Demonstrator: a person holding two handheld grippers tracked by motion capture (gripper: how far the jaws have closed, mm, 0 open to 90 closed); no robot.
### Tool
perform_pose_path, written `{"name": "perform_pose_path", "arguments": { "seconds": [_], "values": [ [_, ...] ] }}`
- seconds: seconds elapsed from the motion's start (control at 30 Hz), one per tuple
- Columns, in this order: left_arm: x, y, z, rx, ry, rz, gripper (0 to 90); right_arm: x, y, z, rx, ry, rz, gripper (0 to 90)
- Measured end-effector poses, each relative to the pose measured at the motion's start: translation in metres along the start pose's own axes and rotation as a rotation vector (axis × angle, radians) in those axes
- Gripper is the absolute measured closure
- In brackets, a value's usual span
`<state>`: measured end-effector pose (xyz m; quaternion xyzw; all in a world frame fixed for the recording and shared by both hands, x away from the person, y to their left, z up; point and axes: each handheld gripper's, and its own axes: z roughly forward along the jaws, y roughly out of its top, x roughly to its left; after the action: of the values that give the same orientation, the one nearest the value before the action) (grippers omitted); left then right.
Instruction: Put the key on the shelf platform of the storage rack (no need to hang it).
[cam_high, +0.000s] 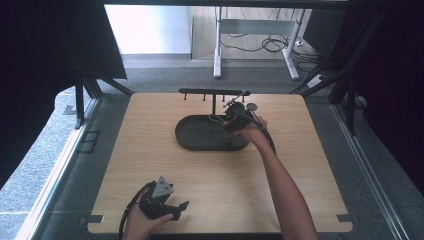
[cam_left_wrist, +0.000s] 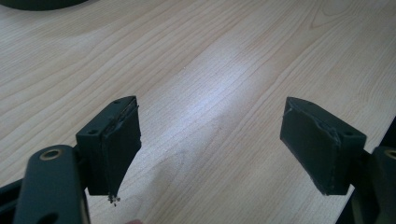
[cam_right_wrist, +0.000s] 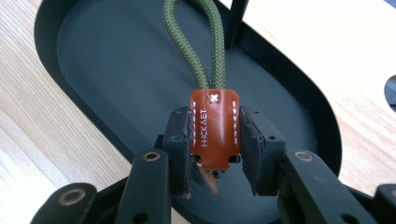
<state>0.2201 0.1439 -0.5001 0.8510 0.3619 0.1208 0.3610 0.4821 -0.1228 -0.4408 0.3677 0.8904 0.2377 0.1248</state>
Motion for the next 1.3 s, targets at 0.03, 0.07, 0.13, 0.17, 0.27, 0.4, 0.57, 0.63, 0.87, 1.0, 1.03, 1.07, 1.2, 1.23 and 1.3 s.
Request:
{"name": "perform_pose_path", "arguments": {
  "seconds": [0.03,0.07,0.13,0.17,0.27,0.4,0.57,0.63,0.87,1.0,1.03,1.07,1.2,1.23,1.3],
  "values": [
    [0.0,0.0,0.0,0.0,-0.001,0.0,20.9,0.0,-0.001,0.001,0.003,0.0,0.002,65.9],
    [0.0,0.0,0.0,0.001,0.0,0.001,20.9,0.001,-0.001,0.001,0.003,-0.002,-0.001,65.8],
    [-0.001,0.0,0.001,0.0,0.0,0.001,20.9,0.002,-0.002,0.002,-0.003,-0.008,-0.012,65.0],
    [-0.001,0.0,0.001,0.001,0.001,0.001,20.9,0.002,-0.002,0.003,-0.004,-0.003,-0.015,64.0],
    [-0.001,0.0,0.001,0.001,0.001,0.001,20.9,0.003,-0.003,0.004,-0.004,-0.004,-0.013,60.4],
    [-0.001,0.0,0.001,0.001,0.001,0.002,20.9,0.004,-0.003,0.002,-0.005,0.001,-0.01,57.2],
    [-0.001,0.0,0.001,0.003,0.0,0.003,20.9,0.004,-0.005,-0.006,-0.023,0.007,-0.009,55.5],
    [-0.001,0.0,0.001,0.003,0.0,0.003,20.9,0.004,-0.007,-0.009,-0.03,0.009,-0.007,54.9],
    [-0.003,0.001,0.003,0.011,-0.001,0.008,21.0,0.007,-0.016,-0.02,-0.054,0.033,-0.009,53.3],
    [-0.005,0.001,0.006,0.018,-0.004,0.014,20.9,0.012,-0.02,-0.028,-0.075,0.053,-0.01,53.1],
    [-0.005,0.001,0.006,0.019,-0.005,0.015,20.9,0.013,-0.022,-0.03,-0.078,0.057,-0.01,53.1],
    [-0.005,0.001,0.006,0.021,-0.005,0.015,20.9,0.014,-0.023,-0.032,-0.083,0.058,-0.013,53.1],
    [-0.006,0.001,0.007,0.024,-0.005,0.018,20.9,0.015,-0.031,-0.038,-0.1,0.067,-0.019,53.1],
    [-0.006,0.001,0.007,0.024,-0.004,0.018,20.9,0.015,-0.034,-0.039,-0.104,0.069,-0.017,53.0],
    [-0.006,0.001,0.007,0.024,-0.004,0.016,21.0,0.015,-0.041,-0.042,-0.111,0.072,-0.011,52.5]
  ]
}}
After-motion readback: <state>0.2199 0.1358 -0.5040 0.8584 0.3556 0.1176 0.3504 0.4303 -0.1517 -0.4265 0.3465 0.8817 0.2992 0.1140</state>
